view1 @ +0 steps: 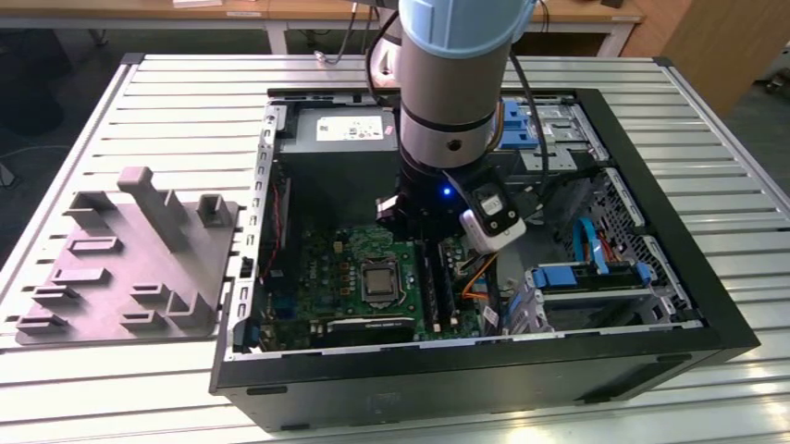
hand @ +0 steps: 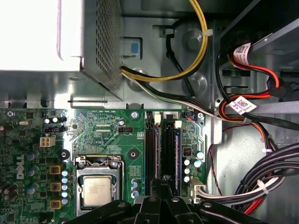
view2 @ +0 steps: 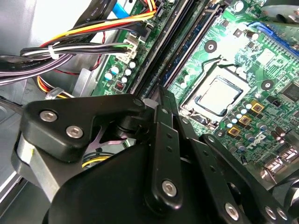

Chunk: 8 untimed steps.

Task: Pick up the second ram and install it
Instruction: 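Insert the second ram into the second slot, then press down the second ram until it locks into place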

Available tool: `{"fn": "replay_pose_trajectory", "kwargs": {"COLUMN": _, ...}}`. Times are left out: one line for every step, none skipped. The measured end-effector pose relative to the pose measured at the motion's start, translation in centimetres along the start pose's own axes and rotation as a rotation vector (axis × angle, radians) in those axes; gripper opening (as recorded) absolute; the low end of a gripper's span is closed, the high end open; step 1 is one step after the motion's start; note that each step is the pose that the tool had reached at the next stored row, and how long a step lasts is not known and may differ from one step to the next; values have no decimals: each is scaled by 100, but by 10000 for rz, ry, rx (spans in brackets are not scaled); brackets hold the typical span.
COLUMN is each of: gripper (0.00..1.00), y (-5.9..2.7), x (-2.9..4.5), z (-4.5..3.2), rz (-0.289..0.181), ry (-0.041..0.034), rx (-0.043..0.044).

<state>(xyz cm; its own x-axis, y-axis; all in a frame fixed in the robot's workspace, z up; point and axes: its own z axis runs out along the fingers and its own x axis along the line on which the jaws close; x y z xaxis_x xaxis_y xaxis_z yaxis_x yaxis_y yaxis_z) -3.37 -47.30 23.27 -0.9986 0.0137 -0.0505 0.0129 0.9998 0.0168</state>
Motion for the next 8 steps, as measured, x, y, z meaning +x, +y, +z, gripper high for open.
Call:
{"fn": "replay_pose_trajectory", "kwargs": {"gripper": 10, "y": 0, "x": 0, "z": -1, "rz": 0, "ry": 0, "rx": 0}}
{"fn": "replay_pose_trajectory", "kwargs": {"gripper": 10, "y": 0, "x": 0, "z": -1, "rz": 0, "ry": 0, "rx": 0}}
{"fn": "replay_pose_trajectory", "kwargs": {"gripper": 10, "y": 0, "x": 0, "z": -10, "rz": 0, "ry": 0, "rx": 0}}
{"fn": "replay_pose_trajectory", "kwargs": {"gripper": 10, "y": 0, "x": -1, "z": -19, "rz": 0, "ry": 0, "rx": 0}}
{"fn": "replay_pose_trajectory", "kwargs": {"gripper": 10, "y": 0, "x": -1, "z": -20, "rz": 0, "ry": 0, "rx": 0}}
{"fn": "replay_pose_trajectory", "kwargs": {"gripper": 10, "y": 0, "x": -1, "z": -21, "rz": 0, "ry": 0, "rx": 0}}
{"fn": "replay_pose_trajectory", "kwargs": {"gripper": 10, "y": 0, "x": -1, "z": -21, "rz": 0, "ry": 0, "rx": 0}}
{"fn": "replay_pose_trajectory", "kwargs": {"gripper": 10, "y": 0, "x": -1, "z": -22, "rz": 0, "ry": 0, "rx": 0}}
